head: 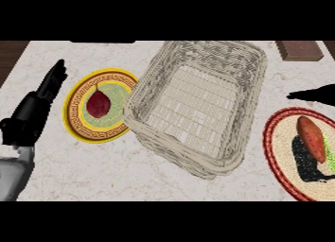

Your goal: Pick the sweet potato from the placemat and place it in the basket

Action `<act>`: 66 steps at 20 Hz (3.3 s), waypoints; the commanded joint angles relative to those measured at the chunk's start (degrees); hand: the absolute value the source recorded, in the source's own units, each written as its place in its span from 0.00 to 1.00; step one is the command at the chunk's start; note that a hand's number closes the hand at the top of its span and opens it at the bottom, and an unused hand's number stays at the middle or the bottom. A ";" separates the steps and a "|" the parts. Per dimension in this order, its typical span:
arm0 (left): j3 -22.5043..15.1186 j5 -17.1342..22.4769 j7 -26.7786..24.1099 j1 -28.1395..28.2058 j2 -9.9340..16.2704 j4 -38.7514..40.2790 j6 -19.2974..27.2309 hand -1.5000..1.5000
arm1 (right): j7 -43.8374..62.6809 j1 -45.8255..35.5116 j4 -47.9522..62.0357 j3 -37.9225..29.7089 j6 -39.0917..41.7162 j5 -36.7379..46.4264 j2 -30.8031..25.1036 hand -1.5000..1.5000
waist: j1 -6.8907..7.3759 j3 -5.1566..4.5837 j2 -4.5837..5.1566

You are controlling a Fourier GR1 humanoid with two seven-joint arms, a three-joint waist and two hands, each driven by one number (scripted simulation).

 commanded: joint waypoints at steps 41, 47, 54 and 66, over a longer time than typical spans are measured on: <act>9.58 -6.25 -2.03 2.03 -6.80 -0.42 -9.03 0.50 | -14.03 0.36 31.85 -14.02 -18.59 23.16 15.69 1.00 | 0.73 0.06 0.30; 8.88 -7.33 4.58 1.66 -7.63 -6.43 -8.80 0.50 | -15.99 3.56 25.76 -13.57 -21.75 24.88 15.66 1.00 | -0.24 0.01 -0.19; 8.77 -8.74 0.78 3.09 -8.77 -2.55 -8.49 0.50 | -5.09 6.82 25.92 -19.89 -28.61 22.54 16.85 1.00 | -1.39 -0.02 -0.27; 11.88 -7.58 1.91 4.97 -6.39 -4.76 -9.08 0.50 | 25.19 15.32 7.00 -33.88 -45.43 15.06 17.75 1.00 | -3.80 -0.24 -1.57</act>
